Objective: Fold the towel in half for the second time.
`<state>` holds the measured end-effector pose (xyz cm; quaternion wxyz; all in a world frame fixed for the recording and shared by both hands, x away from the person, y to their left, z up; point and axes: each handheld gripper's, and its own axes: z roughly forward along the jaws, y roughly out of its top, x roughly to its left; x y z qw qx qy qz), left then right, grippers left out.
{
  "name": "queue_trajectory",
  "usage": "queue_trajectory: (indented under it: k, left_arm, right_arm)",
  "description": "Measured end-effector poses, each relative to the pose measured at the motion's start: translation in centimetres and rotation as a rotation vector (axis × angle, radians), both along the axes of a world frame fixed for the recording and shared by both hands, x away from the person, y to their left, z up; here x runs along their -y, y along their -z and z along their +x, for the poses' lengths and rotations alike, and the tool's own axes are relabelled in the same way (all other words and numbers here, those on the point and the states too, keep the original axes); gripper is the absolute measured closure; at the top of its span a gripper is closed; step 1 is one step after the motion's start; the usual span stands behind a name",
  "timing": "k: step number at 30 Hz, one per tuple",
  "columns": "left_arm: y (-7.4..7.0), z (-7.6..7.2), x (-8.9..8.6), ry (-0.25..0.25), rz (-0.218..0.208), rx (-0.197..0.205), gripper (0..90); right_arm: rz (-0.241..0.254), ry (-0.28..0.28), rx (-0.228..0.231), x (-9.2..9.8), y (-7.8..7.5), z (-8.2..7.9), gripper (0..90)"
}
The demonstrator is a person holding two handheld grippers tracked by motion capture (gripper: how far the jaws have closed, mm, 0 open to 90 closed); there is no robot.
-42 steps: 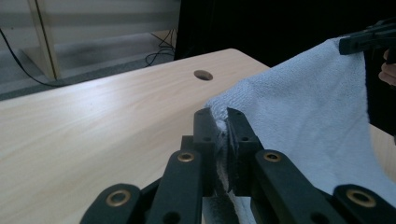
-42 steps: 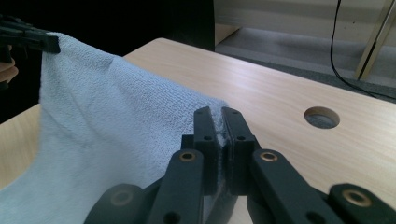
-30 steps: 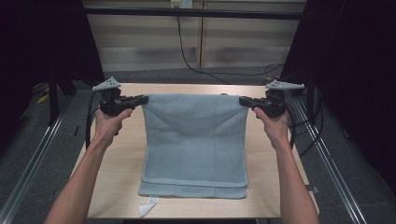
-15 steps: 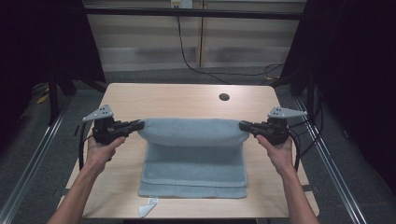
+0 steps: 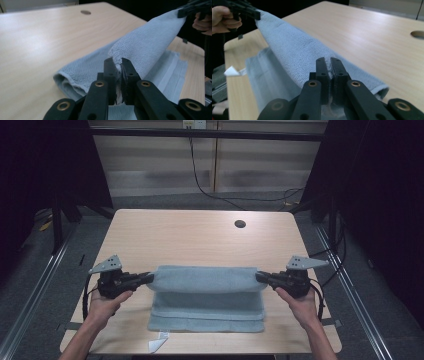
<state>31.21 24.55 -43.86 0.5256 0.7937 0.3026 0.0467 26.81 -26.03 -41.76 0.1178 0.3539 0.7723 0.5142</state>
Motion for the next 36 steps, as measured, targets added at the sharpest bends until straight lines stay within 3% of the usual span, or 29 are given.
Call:
queue_trajectory:
  k: [3, 15, 19, 22, 26, 29, 32, 36]
  left_arm:
    - [1.0, -0.7, 0.2, 0.019, 0.028, -0.019, 84.0]
    - [3.6, -4.2, -0.5, 0.082, 0.080, -0.081, 81.2]
    - [4.1, -5.5, -0.8, 0.125, 0.069, -0.073, 77.9]
    - [3.9, -5.9, -1.1, 0.116, 0.046, -0.075, 68.3]
    - [3.0, -5.1, -1.4, 0.067, 0.002, -0.066, 58.9]
    - [2.3, -3.9, -1.1, 0.018, 0.012, -0.055, 52.0]
    - [1.9, -2.1, -0.8, -0.052, 0.061, -0.056, 41.9]
    - [2.2, 0.7, -1.8, -0.148, 0.052, -0.069, 37.3]
  right_arm:
    - [-0.031, -0.008, -0.025, 0.0, 0.8, -0.8, 86.0]
    - [-0.058, -0.012, -0.141, 0.3, 5.1, -4.3, 77.3]
    - [-0.066, -0.023, -0.180, 0.3, 6.0, -5.8, 71.4]
    - [-0.067, -0.020, -0.188, 0.5, 6.1, -6.6, 66.5]
    - [-0.014, 0.002, -0.153, 1.0, 5.3, -6.6, 63.3]
    - [0.001, 0.020, -0.136, 1.0, 4.7, -5.9, 60.9]
    - [-0.002, 0.053, -0.124, 0.9, 4.5, -4.7, 56.9]
    - [-0.008, 0.123, -0.101, 1.5, 3.9, -2.8, 51.1]
